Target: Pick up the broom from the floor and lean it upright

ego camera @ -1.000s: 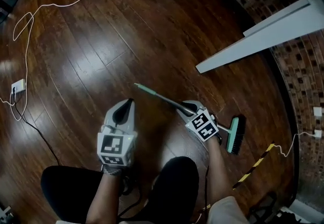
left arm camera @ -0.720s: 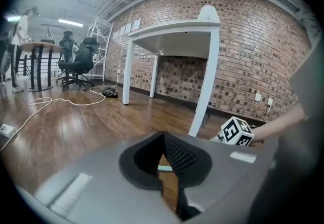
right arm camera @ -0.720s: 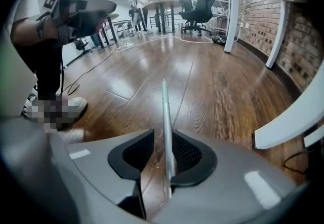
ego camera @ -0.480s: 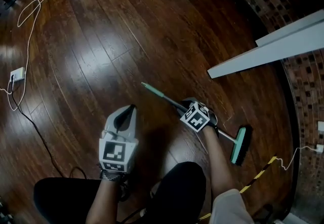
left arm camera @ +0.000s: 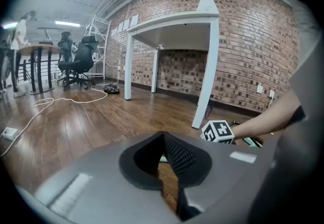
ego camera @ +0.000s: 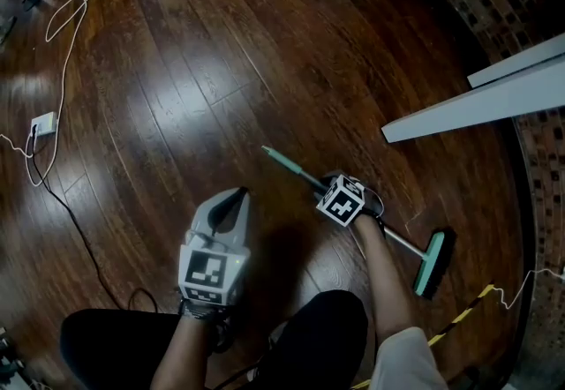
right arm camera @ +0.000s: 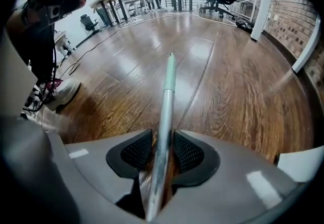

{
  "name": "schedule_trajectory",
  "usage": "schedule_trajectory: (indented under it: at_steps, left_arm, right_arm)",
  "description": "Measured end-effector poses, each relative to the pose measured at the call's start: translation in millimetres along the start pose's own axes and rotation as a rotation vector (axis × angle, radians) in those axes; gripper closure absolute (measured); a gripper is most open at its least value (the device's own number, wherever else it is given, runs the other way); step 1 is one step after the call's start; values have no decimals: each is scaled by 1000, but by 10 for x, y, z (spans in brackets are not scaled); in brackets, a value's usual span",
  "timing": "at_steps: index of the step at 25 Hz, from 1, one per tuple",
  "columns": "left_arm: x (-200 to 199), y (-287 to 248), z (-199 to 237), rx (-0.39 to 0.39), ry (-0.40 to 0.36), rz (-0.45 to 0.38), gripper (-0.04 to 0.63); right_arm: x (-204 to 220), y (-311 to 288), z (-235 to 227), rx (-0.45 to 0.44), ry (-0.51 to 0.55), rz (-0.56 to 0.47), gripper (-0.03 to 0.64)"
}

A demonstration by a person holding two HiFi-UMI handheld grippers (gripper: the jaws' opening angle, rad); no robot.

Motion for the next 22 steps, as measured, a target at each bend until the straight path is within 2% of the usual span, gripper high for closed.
schedule_trajectory:
  at_steps: [4,8,15,19,22]
  left_arm:
    - [44,-63,-12,2,-6,16,594]
    - [117,-136,-100,18,-25,41,594]
    - [157,-210,-236,50,-43,57,595]
    - [84,-257,-355,72,-30,54,594]
    - [-5,-225,-547,102,-47,71,594]
  right_arm:
    - [-26,-1,17,1,1,-2,487]
    - [-44,8,18,11,-47,-2,520]
    - [-7,132,20,144,-74,-49,526]
    - [26,346,-15,198,-91,-75,526]
    - [73,582,-15,231,-104,-84,527]
Point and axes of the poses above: the fingertips, and each gripper's own axes: y backward along the fingers, z to its left, x out of its underside, the point moved 3 cm from there along y, backward along the fingers, and after that the axes turned 10 degrees about y, right-handed, at the moved point
